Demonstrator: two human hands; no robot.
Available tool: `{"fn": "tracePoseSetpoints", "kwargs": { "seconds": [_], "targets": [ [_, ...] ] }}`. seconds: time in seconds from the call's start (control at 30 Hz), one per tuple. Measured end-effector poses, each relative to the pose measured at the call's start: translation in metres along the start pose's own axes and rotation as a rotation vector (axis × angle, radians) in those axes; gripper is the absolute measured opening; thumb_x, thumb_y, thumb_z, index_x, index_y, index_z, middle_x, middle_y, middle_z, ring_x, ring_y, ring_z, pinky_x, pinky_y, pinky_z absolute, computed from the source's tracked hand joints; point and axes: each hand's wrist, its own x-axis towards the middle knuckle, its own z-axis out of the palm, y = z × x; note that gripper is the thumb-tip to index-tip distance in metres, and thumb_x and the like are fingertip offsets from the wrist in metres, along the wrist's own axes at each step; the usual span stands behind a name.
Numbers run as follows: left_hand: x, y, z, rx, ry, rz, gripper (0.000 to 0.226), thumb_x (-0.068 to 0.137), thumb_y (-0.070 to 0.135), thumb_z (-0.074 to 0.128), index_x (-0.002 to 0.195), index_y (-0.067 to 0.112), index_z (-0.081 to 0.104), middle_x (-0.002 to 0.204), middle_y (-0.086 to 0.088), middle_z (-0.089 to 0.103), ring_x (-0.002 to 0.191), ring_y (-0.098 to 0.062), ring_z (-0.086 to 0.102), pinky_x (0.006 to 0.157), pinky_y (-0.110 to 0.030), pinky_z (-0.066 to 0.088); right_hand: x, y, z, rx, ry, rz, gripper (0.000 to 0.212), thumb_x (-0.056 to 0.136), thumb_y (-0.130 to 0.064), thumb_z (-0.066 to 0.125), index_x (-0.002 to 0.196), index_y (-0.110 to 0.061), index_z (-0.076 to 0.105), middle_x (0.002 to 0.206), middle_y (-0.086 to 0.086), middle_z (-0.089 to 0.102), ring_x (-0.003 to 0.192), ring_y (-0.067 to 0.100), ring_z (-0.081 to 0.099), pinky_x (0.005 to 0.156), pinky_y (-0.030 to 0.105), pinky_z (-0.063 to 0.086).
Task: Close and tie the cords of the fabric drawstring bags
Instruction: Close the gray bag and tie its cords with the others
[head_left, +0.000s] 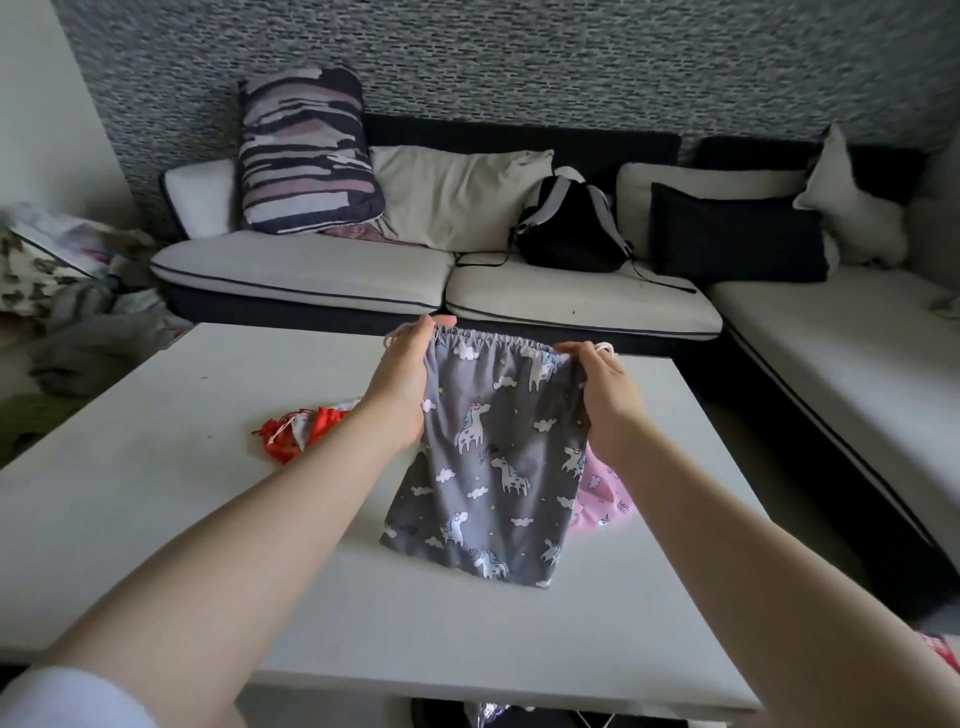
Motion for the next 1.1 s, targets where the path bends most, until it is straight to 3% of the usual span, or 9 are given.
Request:
{"fn": "tracePoseSetpoints", "kwargs": {
  "seconds": [0.17,0.27,0.33,0.4,0.5,0.63,0.7,0.9,1.1],
  "targets": [
    [0.013,0.001,-0.011,0.032,0.152,-0.051,0.043,0.090,0.022,0.048,0.051,0.025,0.067,0.080,0.001,0.057,0.077,-0.014,0.054,0.065,-0.024,0.041,0.011,0.000,-0.010,0.096,0.030,0.075,0.038,0.099,-0.023,0.030,0.075,-0.018,0.059,0.068,0.001,0.051,0.058,0.013,0.045,0.055,0.026,0.036],
    [0.013,-0.004,-0.027,-0.077,0.191,-0.154,0.032,0.096,0.024,0.042,0.068,0.020,0.056,0.080,0.001,0.064,0.073,-0.015,0.060,0.064,-0.025,0.042,0.012,0.001,-0.021,0.346,0.114,0.172,0.036,0.098,-0.015,0.026,0.069,-0.015,0.047,0.066,0.002,0.064,0.066,0.016,0.060,0.065,0.029,0.048],
    [0.014,-0.008,-0.035,-0.100,0.144,-0.170,0.035,0.100,0.026,0.031,0.069,0.019,0.044,0.081,0.001,0.064,0.080,-0.017,0.061,0.069,-0.029,0.041,0.015,0.006,-0.027,0.568,0.181,0.241,0.035,0.097,-0.011,0.026,0.065,-0.014,0.040,0.044,0.003,0.055,0.046,0.017,0.057,0.053,0.029,0.054],
    [0.014,-0.011,-0.038,-0.145,0.097,-0.157,0.040,0.101,0.029,0.027,0.064,0.018,0.039,0.061,0.003,0.055,0.070,-0.014,0.059,0.067,-0.028,0.039,0.014,0.008,-0.027,0.616,0.185,0.272,0.031,0.094,-0.009,0.028,0.066,-0.014,0.039,0.035,-0.001,0.035,0.030,0.013,0.034,0.037,0.018,0.043],
    [0.009,-0.012,-0.028,0.163,-0.032,-0.040,0.040,0.101,0.029,0.029,0.064,0.017,0.040,0.044,0.004,0.032,0.037,-0.006,0.034,0.051,-0.023,0.025,0.012,0.008,-0.018,-0.037,0.049,0.007,0.028,0.092,-0.012,0.034,0.070,-0.015,0.051,0.051,-0.004,0.033,0.044,0.010,0.028,0.041,0.021,0.027],
    [0.009,-0.008,-0.036,1.038,-0.101,0.370,0.032,0.099,0.018,0.034,0.077,0.008,0.055,0.068,-0.001,0.047,0.061,-0.014,0.045,0.058,-0.029,0.030,0.014,0.006,-0.027,-0.937,-0.045,-0.334,0.033,0.098,-0.019,0.035,0.088,-0.011,0.066,0.067,0.004,0.054,0.056,0.017,0.042,0.048,0.027,0.027],
    [0.006,-0.005,-0.039,1.131,-0.093,0.453,0.032,0.099,0.016,0.033,0.087,0.003,0.060,0.078,-0.001,0.050,0.071,-0.019,0.048,0.060,-0.029,0.026,0.016,0.007,-0.032,-0.967,0.017,-0.307,0.033,0.098,-0.021,0.034,0.093,-0.011,0.066,0.067,0.005,0.055,0.053,0.017,0.043,0.047,0.027,0.025],
    [0.005,-0.003,-0.037,1.131,-0.057,0.344,0.034,0.099,0.021,0.031,0.086,0.007,0.060,0.062,0.004,0.039,0.065,-0.021,0.043,0.060,-0.028,0.030,0.011,0.006,-0.019,-1.057,0.020,-0.224,0.033,0.096,-0.022,0.032,0.086,-0.021,0.064,0.072,0.004,0.055,0.062,0.024,0.049,0.051,0.027,0.033],
    [-0.001,0.007,-0.015,0.724,-0.202,0.226,0.037,0.099,0.026,0.033,0.077,0.015,0.060,0.058,0.004,0.040,0.057,-0.015,0.040,0.057,-0.028,0.032,0.001,-0.003,0.013,-0.682,-0.149,-0.189,0.036,0.095,-0.021,0.038,0.068,-0.026,0.061,0.057,-0.002,0.047,0.049,0.013,0.038,0.049,0.026,0.027]
  ]
}}
